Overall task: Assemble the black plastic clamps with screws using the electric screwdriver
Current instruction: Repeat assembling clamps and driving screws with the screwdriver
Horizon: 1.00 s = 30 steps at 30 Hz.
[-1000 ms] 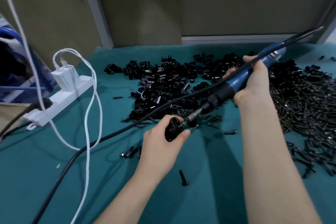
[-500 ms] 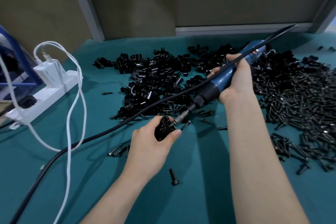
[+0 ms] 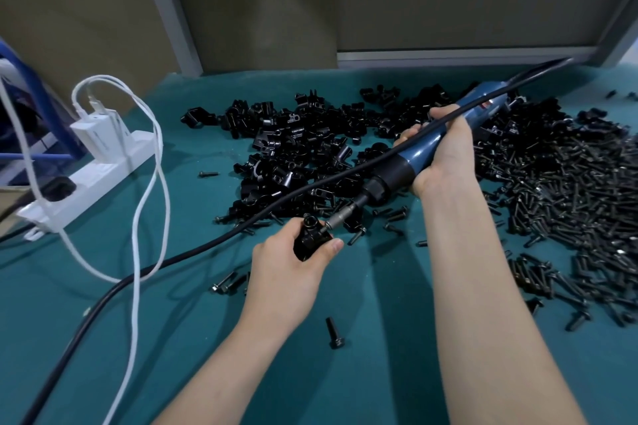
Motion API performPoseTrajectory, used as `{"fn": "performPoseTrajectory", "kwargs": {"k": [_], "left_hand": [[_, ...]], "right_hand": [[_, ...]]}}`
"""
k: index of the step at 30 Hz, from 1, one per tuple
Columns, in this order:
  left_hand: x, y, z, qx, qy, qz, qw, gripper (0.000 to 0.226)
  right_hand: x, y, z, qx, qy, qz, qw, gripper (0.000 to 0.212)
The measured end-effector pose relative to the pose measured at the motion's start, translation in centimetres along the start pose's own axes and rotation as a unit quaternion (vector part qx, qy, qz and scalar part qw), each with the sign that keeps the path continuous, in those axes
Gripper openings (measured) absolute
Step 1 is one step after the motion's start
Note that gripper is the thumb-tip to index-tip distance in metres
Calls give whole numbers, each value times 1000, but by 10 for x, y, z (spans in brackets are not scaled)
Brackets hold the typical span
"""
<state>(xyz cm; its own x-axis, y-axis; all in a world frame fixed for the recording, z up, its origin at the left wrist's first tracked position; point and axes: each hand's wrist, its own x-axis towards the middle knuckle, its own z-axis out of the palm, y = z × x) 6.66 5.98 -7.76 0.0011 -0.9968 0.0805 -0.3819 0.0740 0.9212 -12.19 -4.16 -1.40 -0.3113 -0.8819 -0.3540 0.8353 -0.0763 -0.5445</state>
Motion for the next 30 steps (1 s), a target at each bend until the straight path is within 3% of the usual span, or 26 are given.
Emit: {"fn": "performPoseTrajectory", "kwargs": {"k": [10,19,23,30], "left_hand": [[1,-1,1,4,6,5,1000,23],[2,1,0,-18,-12,-9,1000,34],[3,0,-1,-18,-18,-15,1000,32],[-2,0,3,35,-21,18,999,34]], "right_hand": [[-1,1,1,20,-17,4,1000,25],[-7,1,-3,60,-97,11,993,22],[-8,3,-4,30,-55,-36,997,40],[-2,-9,-11,-15,-41,-67,997,19]]}}
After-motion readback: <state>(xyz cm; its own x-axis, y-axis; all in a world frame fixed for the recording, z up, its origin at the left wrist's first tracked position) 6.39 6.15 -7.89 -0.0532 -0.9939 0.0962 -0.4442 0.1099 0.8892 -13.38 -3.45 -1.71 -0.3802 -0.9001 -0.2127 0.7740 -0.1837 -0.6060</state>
